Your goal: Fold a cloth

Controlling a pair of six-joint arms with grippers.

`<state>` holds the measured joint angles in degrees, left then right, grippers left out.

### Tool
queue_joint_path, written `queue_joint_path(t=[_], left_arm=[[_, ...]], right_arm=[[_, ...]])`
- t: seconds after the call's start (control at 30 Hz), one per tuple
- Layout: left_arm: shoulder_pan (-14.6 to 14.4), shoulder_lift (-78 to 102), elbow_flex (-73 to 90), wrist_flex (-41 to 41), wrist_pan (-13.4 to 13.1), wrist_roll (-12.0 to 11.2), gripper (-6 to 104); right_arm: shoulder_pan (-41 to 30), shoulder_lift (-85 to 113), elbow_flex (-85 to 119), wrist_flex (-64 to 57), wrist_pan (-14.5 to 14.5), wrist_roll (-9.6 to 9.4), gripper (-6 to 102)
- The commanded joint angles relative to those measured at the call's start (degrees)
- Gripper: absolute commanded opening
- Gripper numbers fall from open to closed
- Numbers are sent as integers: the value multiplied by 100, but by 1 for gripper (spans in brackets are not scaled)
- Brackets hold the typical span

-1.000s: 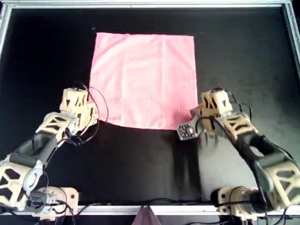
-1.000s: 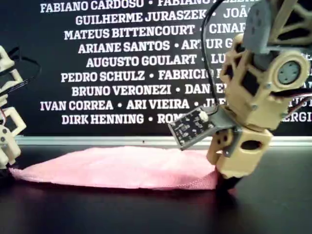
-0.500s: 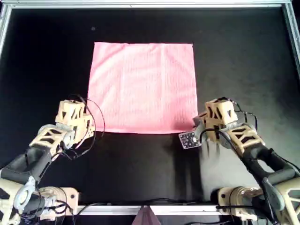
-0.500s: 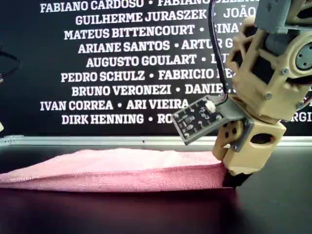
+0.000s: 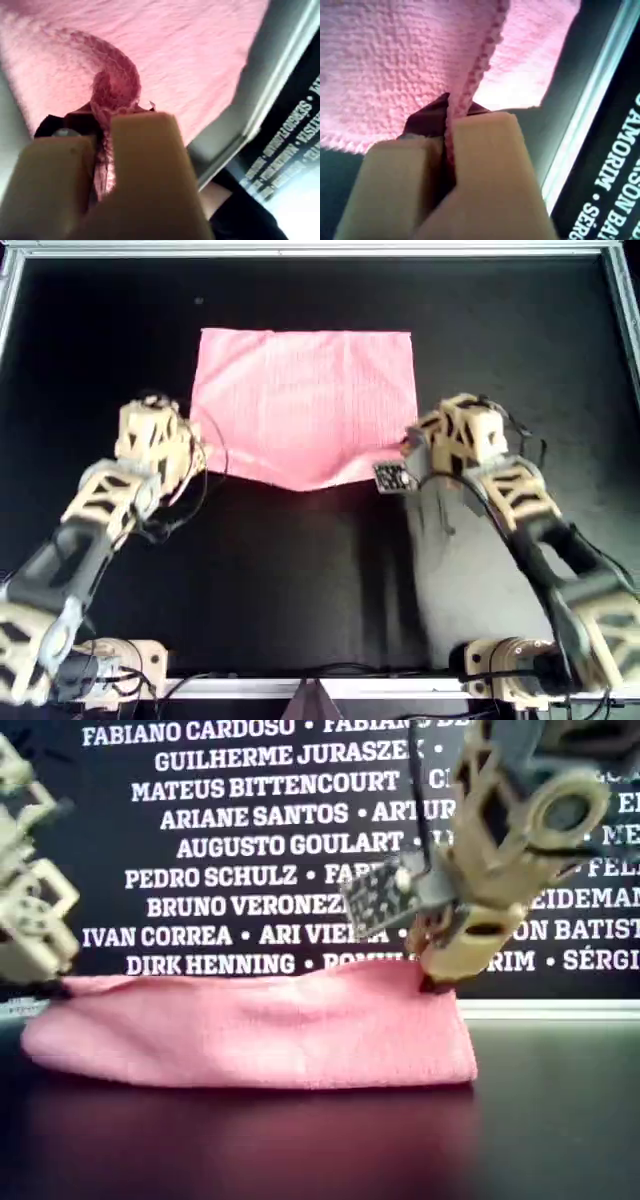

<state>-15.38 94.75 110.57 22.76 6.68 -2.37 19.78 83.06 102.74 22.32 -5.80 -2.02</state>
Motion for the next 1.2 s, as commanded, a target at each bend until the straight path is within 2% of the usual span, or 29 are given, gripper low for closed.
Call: queue_joint_path(t=[0.0,0.23,0.47,0.53,0.83,1.17], left_arm=[[26,-483,-1046,-105,-26,26,-1],[44,-2171,-2865,-105,-26,26,-1],[615,-3366,-4729,-105,-26,26,-1],[703,-3656,-5177,-105,-26,26,-1],[712,-4825,-6671,-97,-26,26,-1],[729,-5704,-7945,-105,-26,26,-1]], right_arm=[[-53,-475,-1169,-343,-26,-26,-2],[-369,-2057,-3129,-369,-35,-44,-2],[-492,-3366,-4825,-369,-123,-44,-2],[-483,-3691,-5282,-369,-123,-44,-2],[-492,-4975,-7146,-369,-123,-44,-2],[-501,-5933,-8332,-369,-35,-44,-1]])
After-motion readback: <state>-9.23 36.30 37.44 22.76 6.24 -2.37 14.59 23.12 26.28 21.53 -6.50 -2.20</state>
